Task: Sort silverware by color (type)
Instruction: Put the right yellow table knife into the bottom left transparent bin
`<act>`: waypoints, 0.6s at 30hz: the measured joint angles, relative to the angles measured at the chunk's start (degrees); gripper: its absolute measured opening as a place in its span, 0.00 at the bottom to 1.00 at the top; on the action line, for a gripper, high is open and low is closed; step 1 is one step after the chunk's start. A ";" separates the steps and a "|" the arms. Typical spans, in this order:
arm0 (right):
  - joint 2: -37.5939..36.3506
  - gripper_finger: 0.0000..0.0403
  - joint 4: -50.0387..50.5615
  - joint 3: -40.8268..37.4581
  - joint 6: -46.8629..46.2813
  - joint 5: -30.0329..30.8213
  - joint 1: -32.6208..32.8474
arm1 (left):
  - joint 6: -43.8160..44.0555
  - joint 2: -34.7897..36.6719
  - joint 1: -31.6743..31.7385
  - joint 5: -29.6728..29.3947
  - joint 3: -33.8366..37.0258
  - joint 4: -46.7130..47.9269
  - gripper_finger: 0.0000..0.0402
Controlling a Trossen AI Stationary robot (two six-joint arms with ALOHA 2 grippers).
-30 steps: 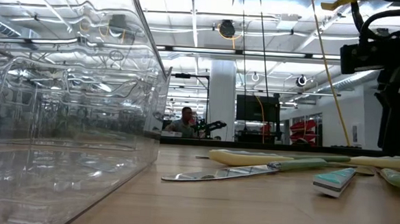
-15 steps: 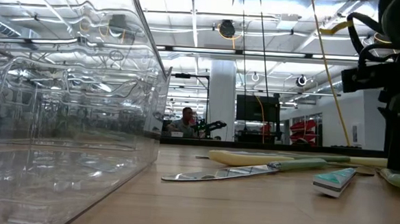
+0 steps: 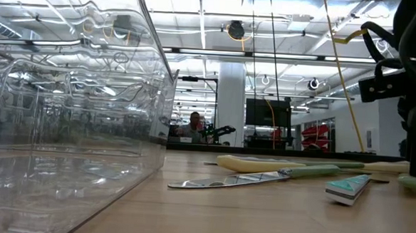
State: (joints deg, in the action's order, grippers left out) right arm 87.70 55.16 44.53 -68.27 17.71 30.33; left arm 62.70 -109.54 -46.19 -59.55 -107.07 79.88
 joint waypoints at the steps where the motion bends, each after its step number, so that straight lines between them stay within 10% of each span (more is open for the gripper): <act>1: 0.00 0.57 -0.02 0.09 0.03 -0.09 0.00 | 0.00 0.00 0.00 0.00 0.00 -0.01 0.21; 18: -0.09 0.37 -2.81 1.06 4.50 -4.48 0.36 | 0.17 0.00 0.00 0.02 0.02 -0.02 0.21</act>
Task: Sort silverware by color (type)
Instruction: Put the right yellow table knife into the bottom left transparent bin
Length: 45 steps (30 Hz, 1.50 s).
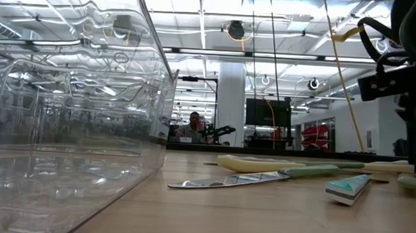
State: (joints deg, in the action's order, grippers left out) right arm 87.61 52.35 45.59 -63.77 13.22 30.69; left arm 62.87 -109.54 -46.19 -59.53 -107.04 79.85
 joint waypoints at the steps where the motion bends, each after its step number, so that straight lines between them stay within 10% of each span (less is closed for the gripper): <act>1: 0.00 0.36 0.10 0.16 0.00 -0.08 0.08 | 0.00 0.00 0.00 0.00 0.00 0.00 0.21; 23: 0.07 0.49 2.93 -0.19 -1.77 4.45 0.52 | 0.04 0.00 0.00 0.00 0.00 -0.02 0.21; 38: -0.04 0.17 -1.75 -5.10 -1.24 -1.30 -0.40 | -0.02 0.00 0.00 0.01 0.00 -0.13 0.21; 45: 0.00 0.16 0.47 -2.28 1.42 -1.15 -0.66 | -0.07 0.00 0.00 0.02 0.00 -0.15 0.21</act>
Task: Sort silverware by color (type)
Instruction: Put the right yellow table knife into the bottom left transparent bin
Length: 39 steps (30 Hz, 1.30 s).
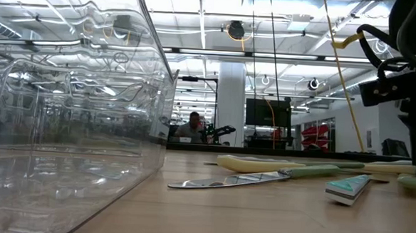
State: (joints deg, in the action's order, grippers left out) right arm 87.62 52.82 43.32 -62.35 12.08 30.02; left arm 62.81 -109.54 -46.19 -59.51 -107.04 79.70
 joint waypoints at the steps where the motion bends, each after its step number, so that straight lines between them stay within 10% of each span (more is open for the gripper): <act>1: 0.05 0.16 1.16 0.82 0.03 0.23 0.16 | -0.02 0.00 0.00 -0.02 0.00 0.00 0.21; 25: 0.11 0.16 5.82 17.19 8.42 14.93 8.05 | -0.28 0.02 2.27 -0.02 0.00 -0.57 0.21; 39: 0.08 0.16 -3.42 18.20 18.29 19.47 9.11 | -24.92 -4.22 3.43 1.48 0.02 -14.09 0.21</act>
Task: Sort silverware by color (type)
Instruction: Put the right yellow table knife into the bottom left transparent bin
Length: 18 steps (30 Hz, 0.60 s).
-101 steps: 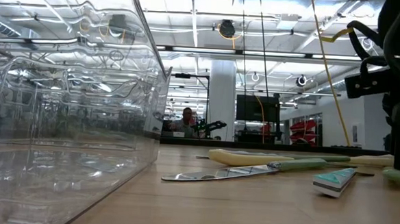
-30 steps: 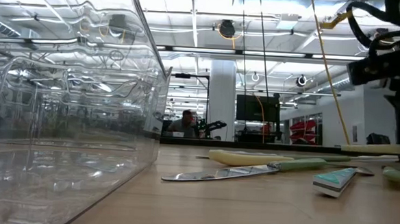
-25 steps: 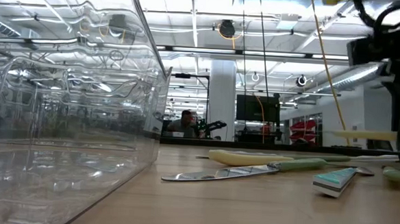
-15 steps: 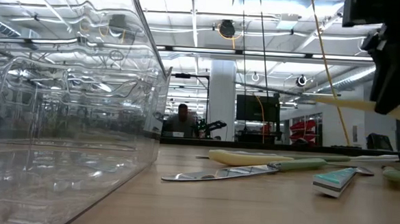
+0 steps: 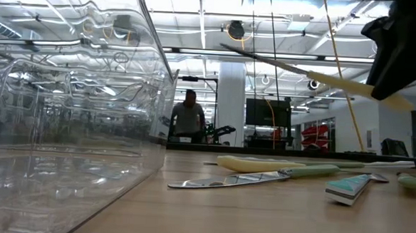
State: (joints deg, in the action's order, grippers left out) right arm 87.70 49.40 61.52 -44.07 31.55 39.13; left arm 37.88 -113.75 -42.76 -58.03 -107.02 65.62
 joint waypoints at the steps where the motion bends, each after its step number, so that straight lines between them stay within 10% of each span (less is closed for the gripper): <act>1: 0.00 0.16 -1.01 0.00 0.84 0.02 0.00 | -0.99 0.00 0.22 0.23 0.00 -1.14 0.21; 18: -0.02 0.16 -15.80 0.02 17.10 4.68 0.00 | -7.90 -0.35 3.06 2.70 -0.02 -13.66 0.57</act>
State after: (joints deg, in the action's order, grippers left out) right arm 87.68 33.60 61.54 -26.97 36.23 39.13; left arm 29.98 -114.10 -39.70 -55.33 -107.04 51.96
